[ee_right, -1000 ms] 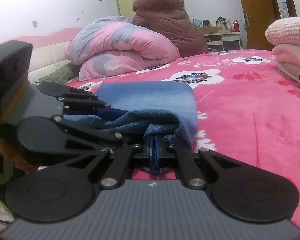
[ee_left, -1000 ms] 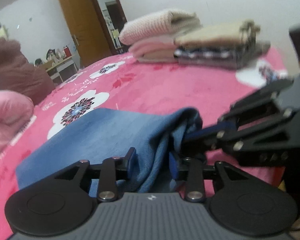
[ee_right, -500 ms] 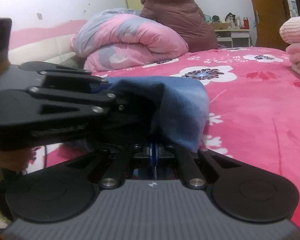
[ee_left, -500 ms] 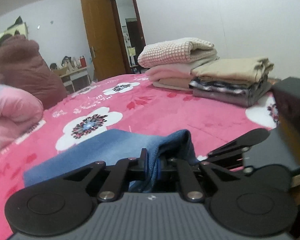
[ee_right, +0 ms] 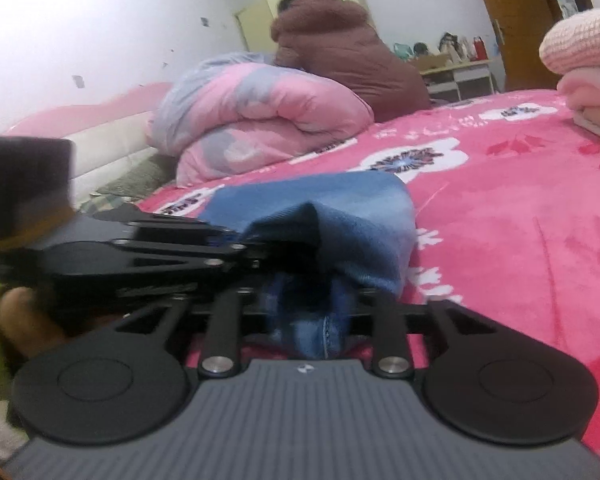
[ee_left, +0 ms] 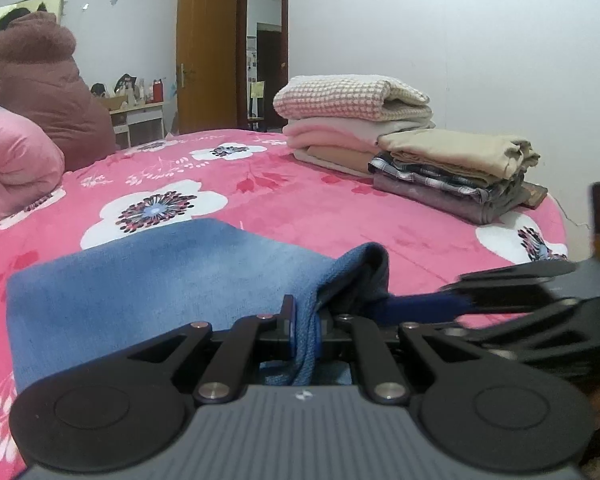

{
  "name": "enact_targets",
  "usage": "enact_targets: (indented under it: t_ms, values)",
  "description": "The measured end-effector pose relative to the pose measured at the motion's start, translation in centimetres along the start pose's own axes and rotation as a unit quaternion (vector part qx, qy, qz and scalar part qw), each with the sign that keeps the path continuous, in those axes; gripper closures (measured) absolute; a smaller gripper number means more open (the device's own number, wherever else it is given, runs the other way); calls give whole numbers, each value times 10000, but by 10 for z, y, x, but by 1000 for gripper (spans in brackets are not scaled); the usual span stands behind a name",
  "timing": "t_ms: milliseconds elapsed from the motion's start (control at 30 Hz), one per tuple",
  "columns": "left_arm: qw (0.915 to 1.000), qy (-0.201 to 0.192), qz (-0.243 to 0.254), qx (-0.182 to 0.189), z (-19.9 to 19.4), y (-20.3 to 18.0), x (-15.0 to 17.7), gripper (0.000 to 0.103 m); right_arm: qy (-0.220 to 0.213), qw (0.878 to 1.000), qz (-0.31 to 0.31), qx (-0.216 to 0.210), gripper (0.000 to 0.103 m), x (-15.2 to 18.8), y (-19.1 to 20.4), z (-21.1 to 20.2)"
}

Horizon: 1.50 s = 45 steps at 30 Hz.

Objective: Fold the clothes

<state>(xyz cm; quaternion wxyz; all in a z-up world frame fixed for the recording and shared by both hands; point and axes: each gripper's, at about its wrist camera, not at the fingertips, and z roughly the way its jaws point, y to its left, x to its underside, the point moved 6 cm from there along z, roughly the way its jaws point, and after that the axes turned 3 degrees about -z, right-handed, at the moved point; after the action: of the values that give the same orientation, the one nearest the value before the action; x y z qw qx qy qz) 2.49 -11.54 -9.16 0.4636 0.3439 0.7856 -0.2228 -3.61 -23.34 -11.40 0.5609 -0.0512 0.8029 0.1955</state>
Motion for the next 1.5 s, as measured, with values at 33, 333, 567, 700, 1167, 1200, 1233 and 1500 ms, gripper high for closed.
enact_targets:
  t_ms: [33, 333, 567, 700, 1167, 1200, 1233, 1500]
  values:
    - [10000, -6, -20, -1, 0, 0, 0, 94, -32, 10000, -60, -13, 63, -1, 2, -7]
    - [9999, -124, 51, -73, -5, -3, -7, 94, 90, 9984, -62, 559, 57, -7, -31, -7]
    - [9996, -197, 185, -31, -10, -7, -9, 94, 422, 9984, -134, 358, 59, -8, -31, 39]
    - [9991, -186, 380, 27, -12, -10, -3, 95, 288, 9974, -205, 630, 66, -7, -25, 47]
    - [9987, -220, 448, 67, -13, -8, 5, 95, 184, 9963, -546, 635, 31, -5, -25, 12]
    - [9987, -226, 453, 64, -14, -9, 5, 95, 177, 9965, -589, 561, 30, -5, -24, 7]
    - [9986, -227, 475, 64, -14, -9, 5, 95, 226, 9963, -603, 575, 30, -4, -26, 8]
    - [9964, -127, 832, 70, -14, -15, 12, 96, 179, 9951, -727, 652, 78, -7, -21, 23]
